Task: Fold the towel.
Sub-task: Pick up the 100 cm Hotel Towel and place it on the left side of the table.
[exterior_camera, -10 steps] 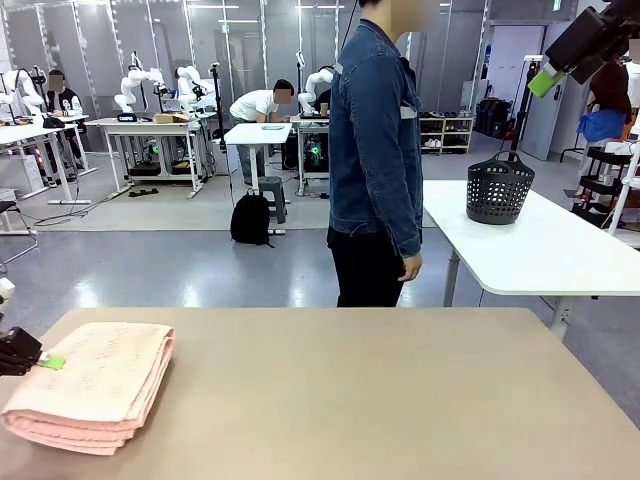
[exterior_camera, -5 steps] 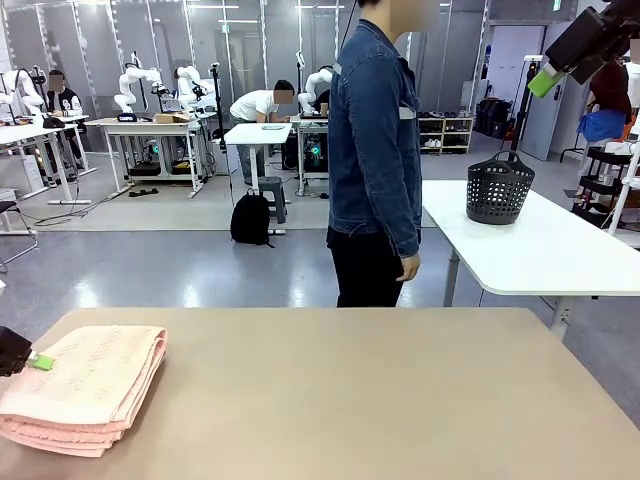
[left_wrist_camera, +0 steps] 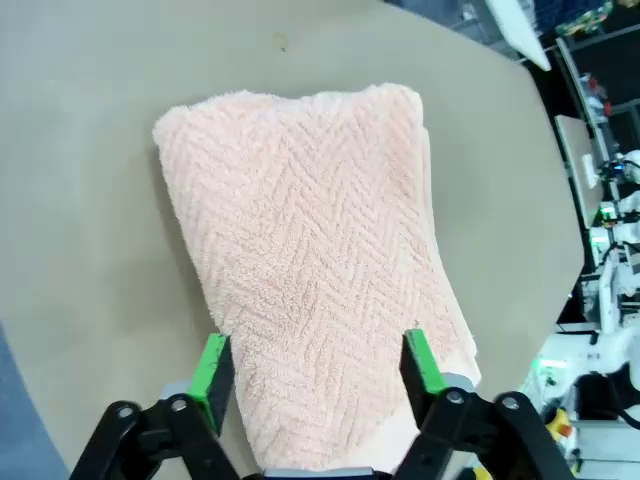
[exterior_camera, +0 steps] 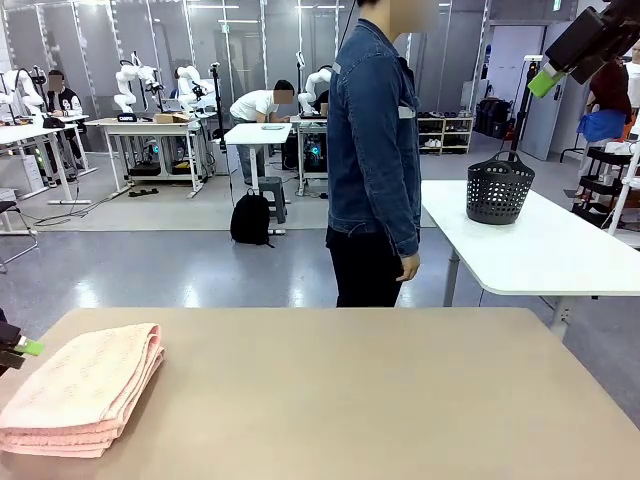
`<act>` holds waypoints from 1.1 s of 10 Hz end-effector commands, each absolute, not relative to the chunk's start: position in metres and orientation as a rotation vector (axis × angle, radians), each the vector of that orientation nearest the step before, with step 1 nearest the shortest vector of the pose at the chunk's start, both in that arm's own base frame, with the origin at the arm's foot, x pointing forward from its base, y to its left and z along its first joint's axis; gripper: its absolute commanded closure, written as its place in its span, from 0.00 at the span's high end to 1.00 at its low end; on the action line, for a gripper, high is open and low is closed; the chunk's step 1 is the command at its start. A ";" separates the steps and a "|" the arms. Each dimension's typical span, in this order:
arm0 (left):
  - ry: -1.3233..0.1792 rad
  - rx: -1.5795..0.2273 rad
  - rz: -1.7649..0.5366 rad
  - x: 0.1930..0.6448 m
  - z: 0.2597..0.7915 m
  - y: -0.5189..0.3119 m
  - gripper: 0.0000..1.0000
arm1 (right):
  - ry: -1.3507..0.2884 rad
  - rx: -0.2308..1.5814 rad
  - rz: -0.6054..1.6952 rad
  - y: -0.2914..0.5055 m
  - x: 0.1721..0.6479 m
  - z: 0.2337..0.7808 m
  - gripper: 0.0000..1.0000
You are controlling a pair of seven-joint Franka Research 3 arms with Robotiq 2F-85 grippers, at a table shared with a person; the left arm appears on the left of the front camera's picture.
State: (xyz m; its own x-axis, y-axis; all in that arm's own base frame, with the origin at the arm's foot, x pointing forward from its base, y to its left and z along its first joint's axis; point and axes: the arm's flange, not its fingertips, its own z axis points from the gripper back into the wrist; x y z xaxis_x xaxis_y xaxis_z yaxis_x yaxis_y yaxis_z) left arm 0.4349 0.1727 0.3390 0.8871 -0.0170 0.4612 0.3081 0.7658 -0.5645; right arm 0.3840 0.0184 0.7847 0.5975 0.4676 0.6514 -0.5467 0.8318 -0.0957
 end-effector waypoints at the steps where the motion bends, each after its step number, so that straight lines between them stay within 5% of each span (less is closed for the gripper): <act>1: -0.494 -0.611 -0.204 0.417 0.347 0.158 1.00 | -0.721 0.126 0.587 0.019 0.385 0.784 1.00; 11: -0.496 -0.619 -0.195 0.417 0.351 0.156 1.00 | -0.721 0.126 0.587 0.019 0.385 0.784 1.00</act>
